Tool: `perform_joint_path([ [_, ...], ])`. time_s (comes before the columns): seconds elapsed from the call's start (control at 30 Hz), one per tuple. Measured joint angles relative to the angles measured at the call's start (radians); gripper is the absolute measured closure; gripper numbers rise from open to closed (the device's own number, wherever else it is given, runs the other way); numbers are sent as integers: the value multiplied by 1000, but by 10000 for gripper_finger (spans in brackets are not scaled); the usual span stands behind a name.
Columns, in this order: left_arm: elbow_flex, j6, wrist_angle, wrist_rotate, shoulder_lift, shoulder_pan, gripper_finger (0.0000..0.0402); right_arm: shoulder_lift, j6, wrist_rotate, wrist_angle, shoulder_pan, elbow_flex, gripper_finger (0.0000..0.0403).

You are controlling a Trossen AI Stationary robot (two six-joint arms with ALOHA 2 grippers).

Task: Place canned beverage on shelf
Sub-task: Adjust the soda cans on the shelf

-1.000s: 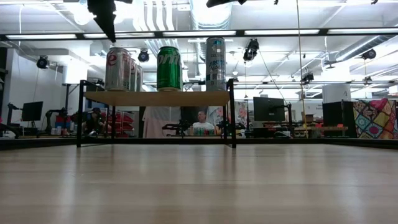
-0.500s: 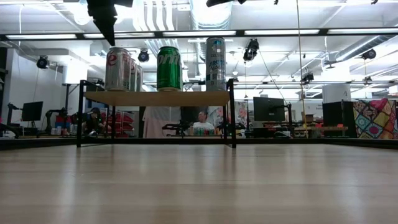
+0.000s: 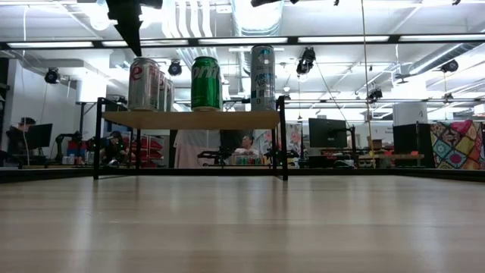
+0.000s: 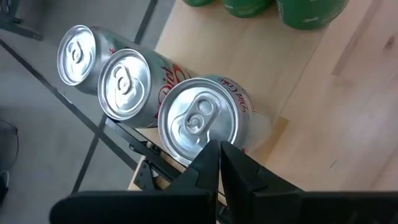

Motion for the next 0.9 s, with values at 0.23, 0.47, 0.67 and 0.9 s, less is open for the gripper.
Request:
perform_joint_path([
  [0.23, 13, 71, 17, -4, -2, 17, 402, 0, 0, 0, 0, 0, 0, 394],
  [0.47, 11, 74, 1, -8, 0, 58, 402, 0, 0, 0, 0, 0, 0, 394],
  [0.67, 11, 73, 1, -8, 0, 59, 402, 0, 0, 0, -1, 0, 0, 394],
  [0.9, 11, 70, 3, -8, 0, 59, 402, 0, 0, 0, -1, 3, 0, 394],
])
